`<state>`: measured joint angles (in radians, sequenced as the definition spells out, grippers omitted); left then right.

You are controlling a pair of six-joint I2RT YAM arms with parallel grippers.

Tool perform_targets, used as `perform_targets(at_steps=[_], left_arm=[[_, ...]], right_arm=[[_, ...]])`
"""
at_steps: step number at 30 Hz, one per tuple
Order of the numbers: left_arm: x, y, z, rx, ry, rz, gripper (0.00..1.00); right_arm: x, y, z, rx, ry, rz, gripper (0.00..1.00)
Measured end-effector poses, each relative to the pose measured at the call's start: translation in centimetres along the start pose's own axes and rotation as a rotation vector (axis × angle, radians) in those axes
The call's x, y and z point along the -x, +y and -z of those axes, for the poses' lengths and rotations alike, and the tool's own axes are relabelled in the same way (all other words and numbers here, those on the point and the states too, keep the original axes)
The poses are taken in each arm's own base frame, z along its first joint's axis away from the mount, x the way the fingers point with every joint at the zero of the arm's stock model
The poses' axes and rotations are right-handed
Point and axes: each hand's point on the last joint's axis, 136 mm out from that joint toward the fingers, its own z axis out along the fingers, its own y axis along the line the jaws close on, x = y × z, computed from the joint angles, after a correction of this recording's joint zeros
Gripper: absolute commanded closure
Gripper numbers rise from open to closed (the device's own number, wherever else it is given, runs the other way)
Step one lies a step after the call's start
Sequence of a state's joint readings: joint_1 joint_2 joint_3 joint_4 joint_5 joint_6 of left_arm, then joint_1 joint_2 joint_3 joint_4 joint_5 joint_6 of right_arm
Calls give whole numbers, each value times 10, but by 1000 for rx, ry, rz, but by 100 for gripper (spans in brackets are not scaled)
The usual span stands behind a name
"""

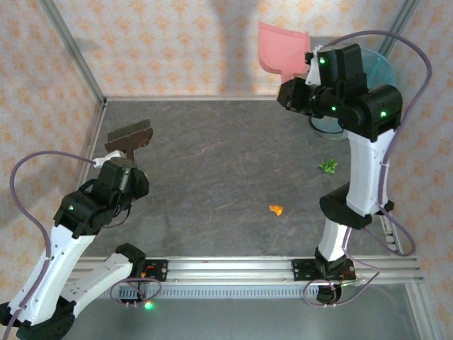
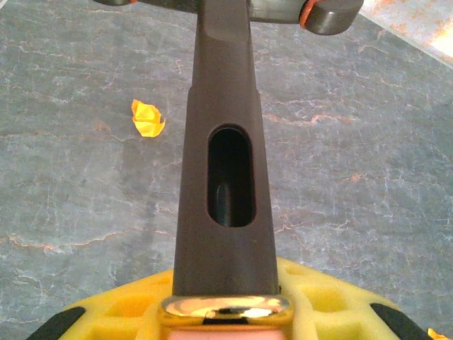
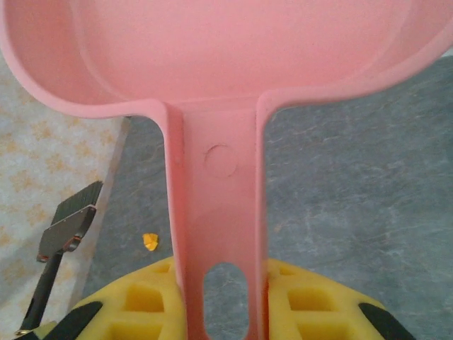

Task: Sweep away the paper scraps from the table

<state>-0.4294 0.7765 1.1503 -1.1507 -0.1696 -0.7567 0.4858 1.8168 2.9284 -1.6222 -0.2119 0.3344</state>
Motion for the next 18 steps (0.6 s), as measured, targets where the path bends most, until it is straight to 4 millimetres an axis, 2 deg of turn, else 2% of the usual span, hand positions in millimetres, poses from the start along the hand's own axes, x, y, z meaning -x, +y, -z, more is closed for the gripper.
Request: perform_targets(at_steps=[3, 5, 7, 9, 11, 13, 18], left_arm=[[-1, 0, 0, -2, 5, 0, 100], [-2, 0, -1, -1, 8, -1, 100], [-5, 0, -4, 0, 18, -3, 100], [-8, -2, -7, 1, 36, -8, 100], [-10, -5, -11, 2, 54, -12, 100], [-12, -7, -16, 13, 75, -21, 100], [-8, -11, -23, 60, 114, -71, 100]], right_arm=[[-3, -17, 32, -61, -49, 3, 100], [-12, -32, 56, -109, -67, 3, 100], [-34, -51, 70, -157, -46, 6, 100], [-65, -71, 74, -191, 1, 10, 100], [-92, -86, 68, -209, 46, 14, 100], [-113, -94, 54, -206, 97, 15, 100], [-166, -100, -25, -167, 296, 17, 100]])
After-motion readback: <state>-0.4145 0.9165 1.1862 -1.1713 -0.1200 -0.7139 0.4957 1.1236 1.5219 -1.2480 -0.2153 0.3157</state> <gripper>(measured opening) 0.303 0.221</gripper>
